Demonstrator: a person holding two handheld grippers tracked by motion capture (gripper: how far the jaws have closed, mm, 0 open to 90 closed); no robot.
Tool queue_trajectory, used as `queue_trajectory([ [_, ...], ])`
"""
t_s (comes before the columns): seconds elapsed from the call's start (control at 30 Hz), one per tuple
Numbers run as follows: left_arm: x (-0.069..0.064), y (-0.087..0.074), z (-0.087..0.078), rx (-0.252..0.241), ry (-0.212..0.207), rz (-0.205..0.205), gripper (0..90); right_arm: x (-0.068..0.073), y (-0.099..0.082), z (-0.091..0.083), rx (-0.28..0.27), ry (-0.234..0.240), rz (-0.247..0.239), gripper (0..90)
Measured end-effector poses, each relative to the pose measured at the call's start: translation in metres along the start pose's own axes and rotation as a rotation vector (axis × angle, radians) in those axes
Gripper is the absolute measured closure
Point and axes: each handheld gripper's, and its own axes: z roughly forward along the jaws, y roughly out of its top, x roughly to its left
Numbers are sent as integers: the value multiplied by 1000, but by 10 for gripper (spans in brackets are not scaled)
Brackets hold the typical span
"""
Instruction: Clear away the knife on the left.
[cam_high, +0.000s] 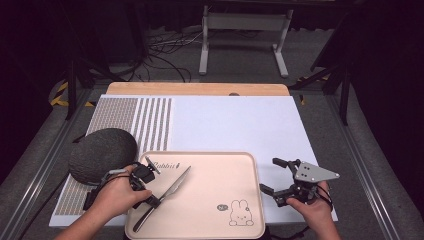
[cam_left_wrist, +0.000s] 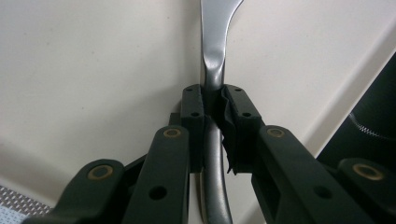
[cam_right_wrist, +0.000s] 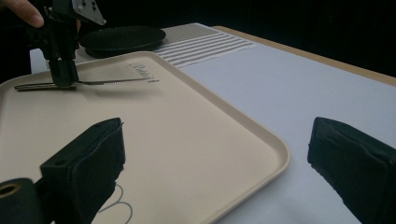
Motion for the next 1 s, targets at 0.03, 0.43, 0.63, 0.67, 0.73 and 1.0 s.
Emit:
queue_trajectory([
  [0.03, 0, 0, 0, 4, 3, 4, 801, 0, 0, 0, -1, 0, 1, 51],
  [0.43, 0, 1, 4, 10, 11, 8, 799, 0, 0, 0, 1, 3, -1, 51],
  [0.63, 0, 1, 4, 11, 14, 10, 798, 0, 0, 0, 1, 3, -2, 50],
  [0.67, 0, 1, 4, 11, 14, 9, 798, 0, 0, 0, 1, 3, -2, 50],
  [0.73, 0, 1, 4, 11, 14, 19, 795, 1, 0, 0, 0, 6, -2, 50],
  [1.0, -6, 0, 0, -23, 63, 78, 536, 1, 0, 1, 1, 11, -2, 48],
])
